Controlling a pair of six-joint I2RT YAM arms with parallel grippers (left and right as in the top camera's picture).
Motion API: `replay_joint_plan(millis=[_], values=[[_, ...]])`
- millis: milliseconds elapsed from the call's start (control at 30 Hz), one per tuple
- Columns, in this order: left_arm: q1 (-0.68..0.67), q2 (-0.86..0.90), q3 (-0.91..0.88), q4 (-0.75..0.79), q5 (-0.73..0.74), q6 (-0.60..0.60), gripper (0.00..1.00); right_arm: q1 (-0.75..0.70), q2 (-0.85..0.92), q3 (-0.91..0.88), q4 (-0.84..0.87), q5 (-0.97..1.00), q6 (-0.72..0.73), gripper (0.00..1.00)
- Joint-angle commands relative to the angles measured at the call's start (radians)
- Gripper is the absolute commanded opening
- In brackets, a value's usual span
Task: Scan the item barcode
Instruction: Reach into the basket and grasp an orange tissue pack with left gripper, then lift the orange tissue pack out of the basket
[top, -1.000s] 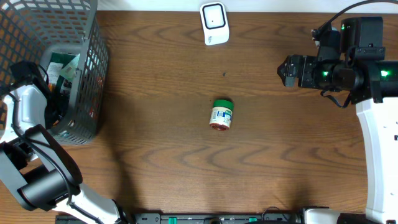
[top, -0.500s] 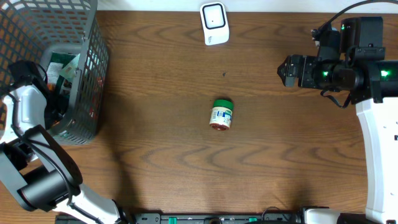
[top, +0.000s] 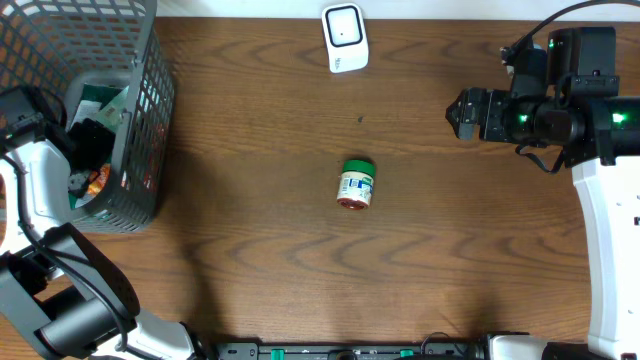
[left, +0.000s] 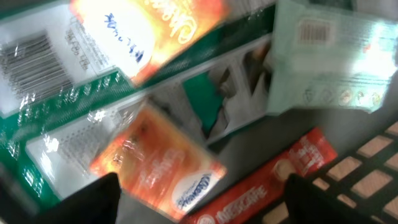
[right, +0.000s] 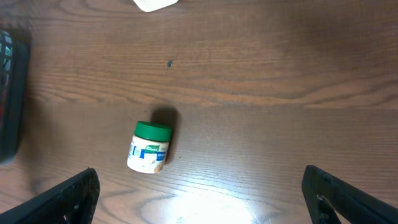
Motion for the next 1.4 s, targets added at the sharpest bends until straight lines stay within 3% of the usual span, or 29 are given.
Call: replay_joint_plan(millis=[0, 133, 333, 567, 767, 1000, 1233, 1367], values=[[0.003, -0.008, 0.016, -0.051, -0.085, -0.085, 0.92, 0.001, 0.005, 0.020, -0.001, -0.009, -0.014, 0.99], [0.002, -0.007, 0.007, -0.063, -0.093, -0.182, 0.93, 0.001, 0.005, 0.020, -0.001, -0.009, -0.014, 0.99], [-0.001, 0.003, -0.005, -0.063, -0.092, -0.209, 0.92, 0.001, 0.005, 0.020, -0.001, -0.009, -0.014, 0.99], [-0.001, 0.045, -0.046, -0.039, -0.098, -0.346, 0.83, 0.001, 0.005, 0.020, -0.001, -0.009, -0.014, 0.99], [-0.001, 0.047, -0.061, -0.017, -0.108, -0.352, 0.73, 0.001, 0.005, 0.020, -0.001, -0.009, -0.014, 0.99], [-0.001, 0.047, -0.121, 0.058, -0.136, -0.352, 0.72, 0.001, 0.005, 0.020, -0.001, -0.009, -0.014, 0.99], [-0.001, 0.047, -0.186, 0.168, -0.124, -0.352, 0.63, 0.001, 0.005, 0.020, -0.001, -0.009, -0.014, 0.99], [-0.001, 0.047, -0.197, 0.183, -0.125, -0.352, 0.45, 0.001, 0.005, 0.020, -0.001, -0.009, -0.014, 0.99]])
